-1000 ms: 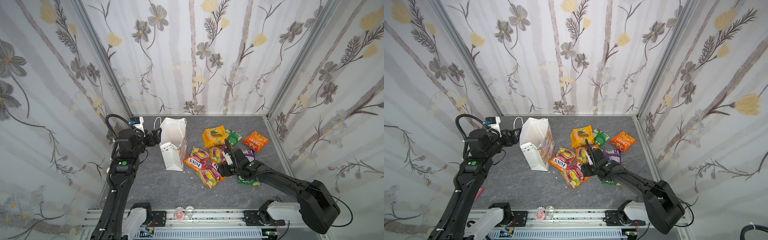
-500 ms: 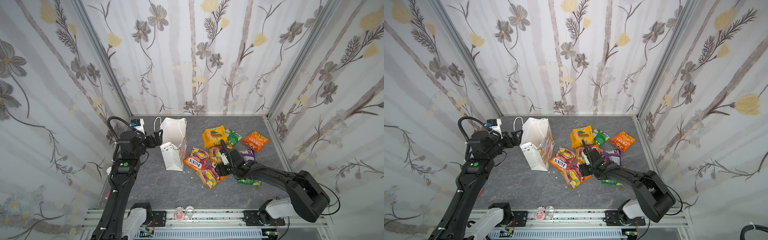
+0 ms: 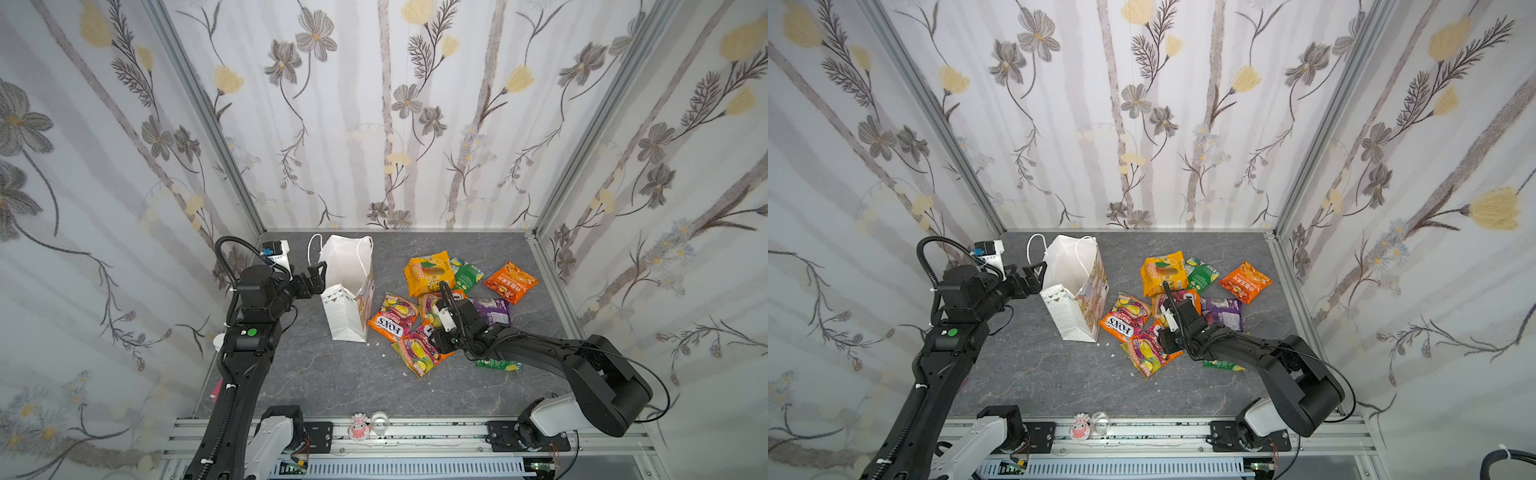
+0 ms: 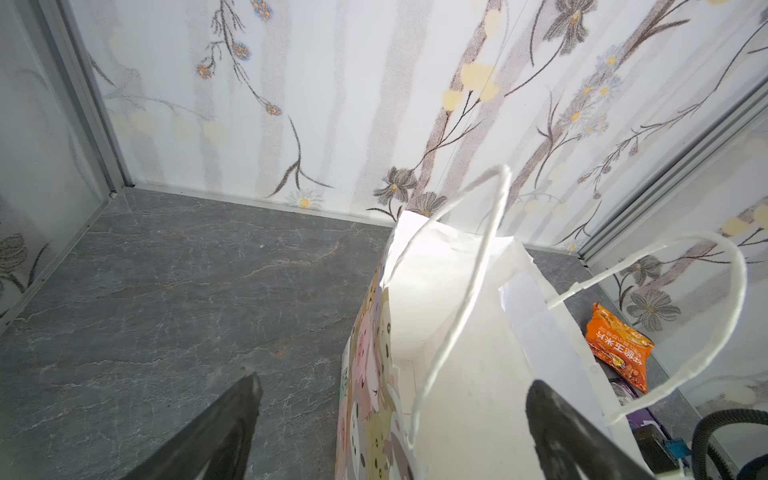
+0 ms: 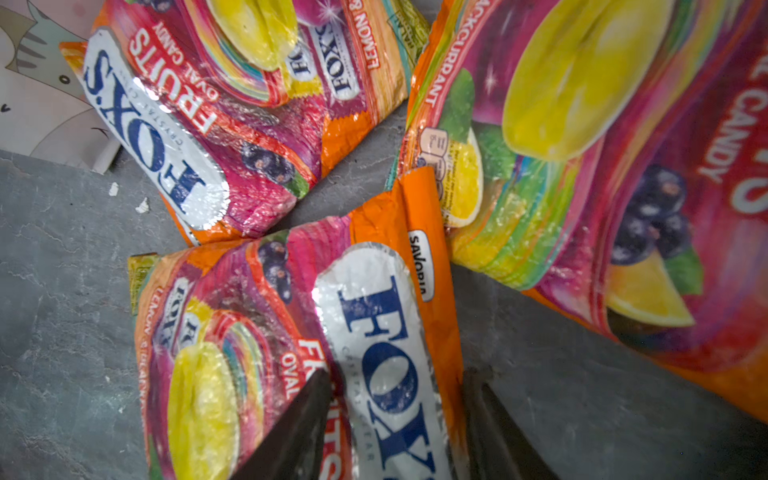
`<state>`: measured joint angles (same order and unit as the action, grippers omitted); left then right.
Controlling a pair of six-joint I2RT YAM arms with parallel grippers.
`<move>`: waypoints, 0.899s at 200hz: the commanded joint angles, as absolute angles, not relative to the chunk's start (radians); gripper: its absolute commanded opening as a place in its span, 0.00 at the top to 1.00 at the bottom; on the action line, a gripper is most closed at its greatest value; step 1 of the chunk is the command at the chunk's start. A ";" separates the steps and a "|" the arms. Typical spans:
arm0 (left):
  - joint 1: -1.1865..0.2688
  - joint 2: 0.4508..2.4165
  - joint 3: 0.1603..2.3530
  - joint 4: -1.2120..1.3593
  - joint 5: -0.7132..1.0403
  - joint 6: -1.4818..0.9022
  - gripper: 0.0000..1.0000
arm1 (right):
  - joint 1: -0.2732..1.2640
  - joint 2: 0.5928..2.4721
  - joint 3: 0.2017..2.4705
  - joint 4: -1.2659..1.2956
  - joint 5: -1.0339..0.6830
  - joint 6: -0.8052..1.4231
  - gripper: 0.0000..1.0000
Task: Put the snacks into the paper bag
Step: 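Lower the right gripper onto a FOX'S Fruits candy bag and close on it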
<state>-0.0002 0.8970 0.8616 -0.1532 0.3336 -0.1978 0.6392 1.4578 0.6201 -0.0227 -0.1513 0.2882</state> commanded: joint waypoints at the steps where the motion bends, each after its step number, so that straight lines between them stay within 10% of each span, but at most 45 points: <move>1: 0.002 0.888 0.856 -0.107 0.331 -0.194 0.00 | 0.635 1.446 0.607 0.011 -0.166 0.305 0.59; 55: 0.001 0.880 0.856 -0.112 0.317 -0.187 0.00 | 0.615 1.424 0.588 0.018 -0.179 0.329 1.00; 103: 0.002 0.878 0.856 -0.115 0.315 -0.187 0.00 | 0.606 1.376 0.577 0.019 -0.208 0.344 1.00; 137: 0.001 0.876 0.858 -0.115 0.310 -0.185 0.00 | 0.602 1.368 0.598 -0.029 -0.201 0.314 0.50; 180: 0.001 0.883 0.868 -0.124 0.308 -0.179 0.00 | 0.588 1.334 0.601 -0.078 -0.185 0.296 0.35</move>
<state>-0.0002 0.8818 0.8547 -0.1463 0.3145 -0.1898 0.5991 1.3510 0.5980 -0.0345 -0.1879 0.3180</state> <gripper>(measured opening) 0.998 0.642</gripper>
